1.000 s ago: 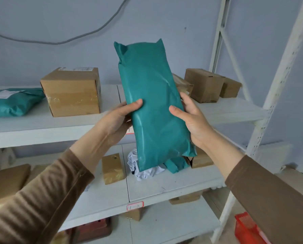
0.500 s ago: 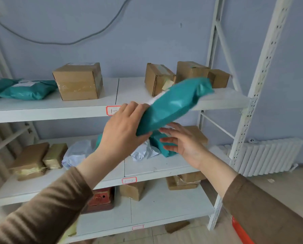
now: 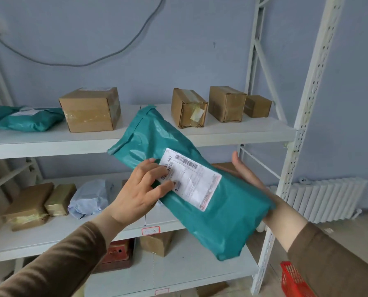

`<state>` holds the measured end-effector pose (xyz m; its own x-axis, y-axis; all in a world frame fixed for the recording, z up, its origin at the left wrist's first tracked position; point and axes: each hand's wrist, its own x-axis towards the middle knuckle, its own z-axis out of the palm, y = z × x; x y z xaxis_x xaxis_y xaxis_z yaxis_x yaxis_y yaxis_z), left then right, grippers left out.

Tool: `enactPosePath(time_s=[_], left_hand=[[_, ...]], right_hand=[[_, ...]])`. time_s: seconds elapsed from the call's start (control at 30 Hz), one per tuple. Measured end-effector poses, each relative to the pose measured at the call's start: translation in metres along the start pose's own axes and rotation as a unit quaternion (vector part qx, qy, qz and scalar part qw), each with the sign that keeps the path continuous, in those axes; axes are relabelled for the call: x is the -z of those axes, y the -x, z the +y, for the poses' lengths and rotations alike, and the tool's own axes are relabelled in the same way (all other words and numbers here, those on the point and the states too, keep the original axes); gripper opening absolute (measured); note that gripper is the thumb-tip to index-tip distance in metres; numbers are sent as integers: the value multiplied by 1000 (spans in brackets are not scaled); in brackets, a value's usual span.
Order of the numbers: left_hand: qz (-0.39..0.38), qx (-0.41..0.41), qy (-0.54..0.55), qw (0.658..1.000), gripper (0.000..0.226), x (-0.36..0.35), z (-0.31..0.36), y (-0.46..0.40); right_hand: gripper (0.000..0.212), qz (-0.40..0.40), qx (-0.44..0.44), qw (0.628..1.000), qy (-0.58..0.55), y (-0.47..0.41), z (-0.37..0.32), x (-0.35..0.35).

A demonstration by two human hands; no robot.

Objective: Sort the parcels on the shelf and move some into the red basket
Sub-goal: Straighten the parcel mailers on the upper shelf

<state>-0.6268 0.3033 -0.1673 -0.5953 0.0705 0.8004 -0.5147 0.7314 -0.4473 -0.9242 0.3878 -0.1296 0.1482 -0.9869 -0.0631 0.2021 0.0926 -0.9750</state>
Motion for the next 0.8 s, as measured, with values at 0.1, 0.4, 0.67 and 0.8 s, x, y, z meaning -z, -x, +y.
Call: enactPosePath(time_s=[0.1,0.4,0.67,0.8], left_hand=[[-25,-36,-4,999,64,-5,-9,-5],[40,481,328,812,71,-21,2,-26],[-52,636,538,551,101,-11,5,-44],[49,661,527,532,89,-26,-51,-66]], right_hand=[[86,-156,-36,986,47,-6,-14,-1],[64,-80,12,996,27,-47,1,-14],[53,38,85,996,4,-111,-26,-44],[48,48,101,994,17,-163,-59,-74]])
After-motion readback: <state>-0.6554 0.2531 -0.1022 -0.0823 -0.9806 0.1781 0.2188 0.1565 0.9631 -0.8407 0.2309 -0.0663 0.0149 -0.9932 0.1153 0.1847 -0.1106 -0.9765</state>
